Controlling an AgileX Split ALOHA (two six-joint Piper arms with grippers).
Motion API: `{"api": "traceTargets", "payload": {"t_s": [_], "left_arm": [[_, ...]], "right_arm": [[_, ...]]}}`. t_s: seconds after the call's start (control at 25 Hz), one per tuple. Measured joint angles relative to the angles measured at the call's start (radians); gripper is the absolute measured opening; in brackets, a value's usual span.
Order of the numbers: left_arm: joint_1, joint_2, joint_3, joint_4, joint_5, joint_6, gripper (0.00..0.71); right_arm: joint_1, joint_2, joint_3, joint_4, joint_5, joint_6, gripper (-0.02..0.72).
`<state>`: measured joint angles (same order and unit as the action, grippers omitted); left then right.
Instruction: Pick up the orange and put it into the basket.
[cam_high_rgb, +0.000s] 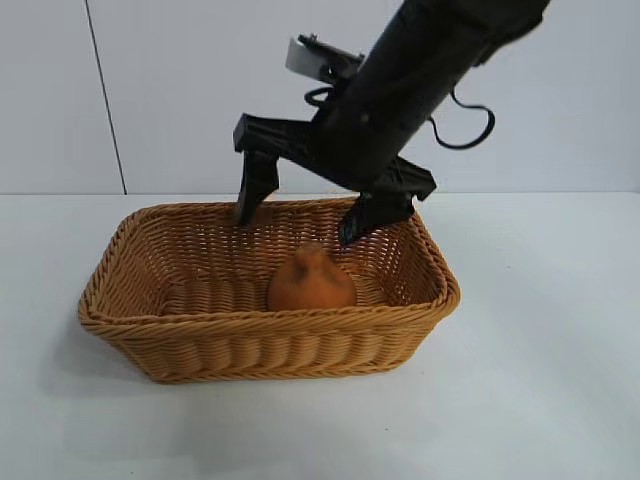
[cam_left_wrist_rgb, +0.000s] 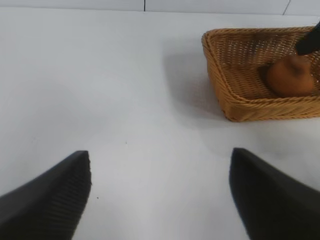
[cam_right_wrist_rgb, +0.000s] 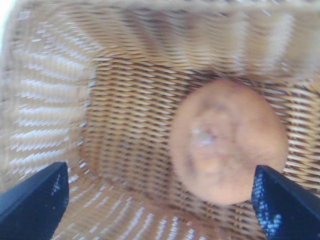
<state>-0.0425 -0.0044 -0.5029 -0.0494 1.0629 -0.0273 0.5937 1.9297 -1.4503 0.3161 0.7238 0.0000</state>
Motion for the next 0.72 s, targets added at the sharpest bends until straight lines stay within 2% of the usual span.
{"api": "traceTargets", "payload": {"t_s": [0.08, 0.16, 0.24, 0.32, 0.48, 0.72], "left_arm": [[0.000, 0.000, 0.000, 0.000, 0.000, 0.000, 0.549], [0.000, 0.000, 0.000, 0.000, 0.000, 0.000, 0.549], [0.000, 0.000, 0.000, 0.000, 0.000, 0.000, 0.549], [0.000, 0.000, 0.000, 0.000, 0.000, 0.000, 0.549], [0.000, 0.000, 0.000, 0.000, 0.000, 0.000, 0.549], [0.000, 0.000, 0.000, 0.000, 0.000, 0.000, 0.549]], "right_arm": [[0.000, 0.000, -0.093, -0.072, 0.136, 0.033, 0.694], [0.001, 0.000, -0.159, -0.162, 0.233, 0.080, 0.694], [0.001, 0.000, -0.206, -0.272, 0.305, 0.135, 0.694], [-0.008, 0.000, -0.233, -0.347, 0.363, 0.167, 0.694], [-0.069, 0.000, -0.239, -0.385, 0.427, 0.178, 0.694], [-0.227, 0.000, -0.239, -0.386, 0.426, 0.148, 0.694]]}}
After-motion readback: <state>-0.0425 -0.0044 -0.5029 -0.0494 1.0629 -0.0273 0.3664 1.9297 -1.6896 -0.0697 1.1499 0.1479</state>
